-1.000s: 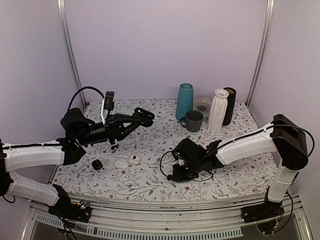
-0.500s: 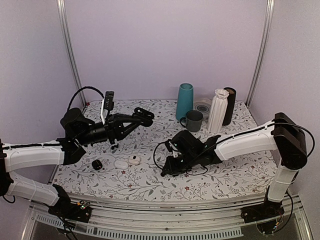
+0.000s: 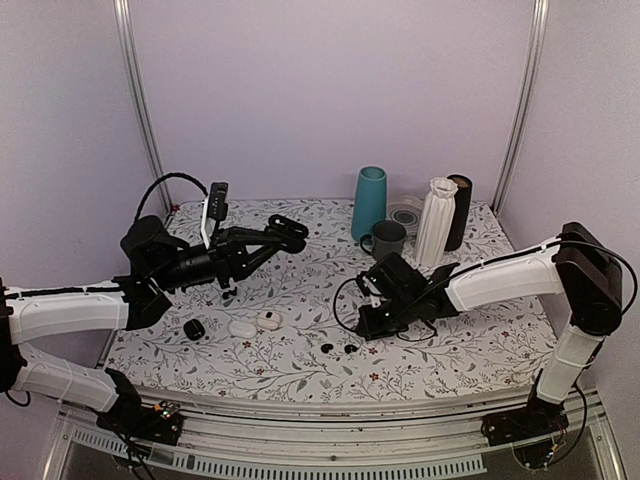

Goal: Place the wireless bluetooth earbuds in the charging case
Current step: Adjust the earbuds at the center of the board, then pick up the right earbud from the corner of the board.

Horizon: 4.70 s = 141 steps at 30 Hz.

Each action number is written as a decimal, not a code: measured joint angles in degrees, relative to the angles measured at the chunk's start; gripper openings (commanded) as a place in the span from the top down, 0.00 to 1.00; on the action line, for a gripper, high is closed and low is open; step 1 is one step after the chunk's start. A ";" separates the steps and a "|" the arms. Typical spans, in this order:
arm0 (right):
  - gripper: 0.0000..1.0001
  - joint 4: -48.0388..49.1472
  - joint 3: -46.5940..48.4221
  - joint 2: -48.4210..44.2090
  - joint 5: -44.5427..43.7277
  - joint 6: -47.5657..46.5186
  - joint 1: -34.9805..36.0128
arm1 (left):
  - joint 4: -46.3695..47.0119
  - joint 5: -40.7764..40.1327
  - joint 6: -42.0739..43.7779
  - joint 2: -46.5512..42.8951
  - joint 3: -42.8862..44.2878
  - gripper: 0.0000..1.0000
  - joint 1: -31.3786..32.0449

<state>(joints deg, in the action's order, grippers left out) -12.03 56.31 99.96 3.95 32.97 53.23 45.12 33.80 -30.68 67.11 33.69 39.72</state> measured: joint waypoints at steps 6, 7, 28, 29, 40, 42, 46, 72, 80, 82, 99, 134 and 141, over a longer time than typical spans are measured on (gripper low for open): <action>0.92 -0.94 0.35 2.97 -0.87 -0.81 0.44 | -0.02 0.00 0.00 0.00 0.00 1.00 -0.02; 0.92 -1.11 0.35 3.26 -0.98 -0.87 0.63 | -0.02 0.00 0.00 0.00 0.00 1.00 -0.02; 0.92 -2.12 0.26 2.32 0.33 1.95 7.56 | 0.09 0.00 0.00 -0.04 -0.68 1.00 -0.04; 0.91 -2.12 0.26 2.27 0.52 1.97 7.72 | 0.09 -0.02 0.00 -0.04 -0.68 1.00 -0.04; 0.84 -2.32 0.20 1.27 -0.26 -0.81 7.89 | 0.09 -0.02 0.00 -0.02 -0.76 1.00 -0.04; 0.78 -1.77 -0.39 0.22 -0.48 -2.40 7.89 | 0.11 -0.02 0.00 -0.04 -0.76 1.00 -0.04; 0.67 0.02 -2.54 -3.04 -0.42 -6.29 7.91 | 0.04 -0.04 0.00 -0.04 -0.79 1.00 -0.04; 0.71 4.59 -4.59 -3.13 3.52 -21.62 12.76 | 0.00 -0.22 0.02 -0.02 -0.85 1.00 -0.09; 0.71 5.11 -4.57 -1.60 3.43 -21.75 12.76 | -0.02 -0.22 0.00 -0.02 -0.85 1.00 -0.13; 0.71 5.20 -4.57 -1.25 3.41 -21.75 12.76 | -0.04 -0.20 0.02 -0.02 -0.85 1.00 -0.15; 0.71 5.70 -4.52 0.20 2.12 -21.68 12.76 | -0.48 -0.22 0.02 -0.09 -0.85 1.00 -0.15; 0.72 6.12 -2.58 2.36 -1.97 -22.27 12.79 | -1.36 -0.22 0.07 -0.90 -0.85 1.00 -0.26; 0.72 6.14 -2.49 2.45 -2.32 -22.91 12.76 | -1.42 -0.22 0.04 -1.01 -0.85 1.00 -0.26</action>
<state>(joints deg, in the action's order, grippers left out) -5.89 53.82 102.41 1.63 10.07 66.00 43.70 33.58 -30.63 66.11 32.84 39.46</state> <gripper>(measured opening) 0.281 0.225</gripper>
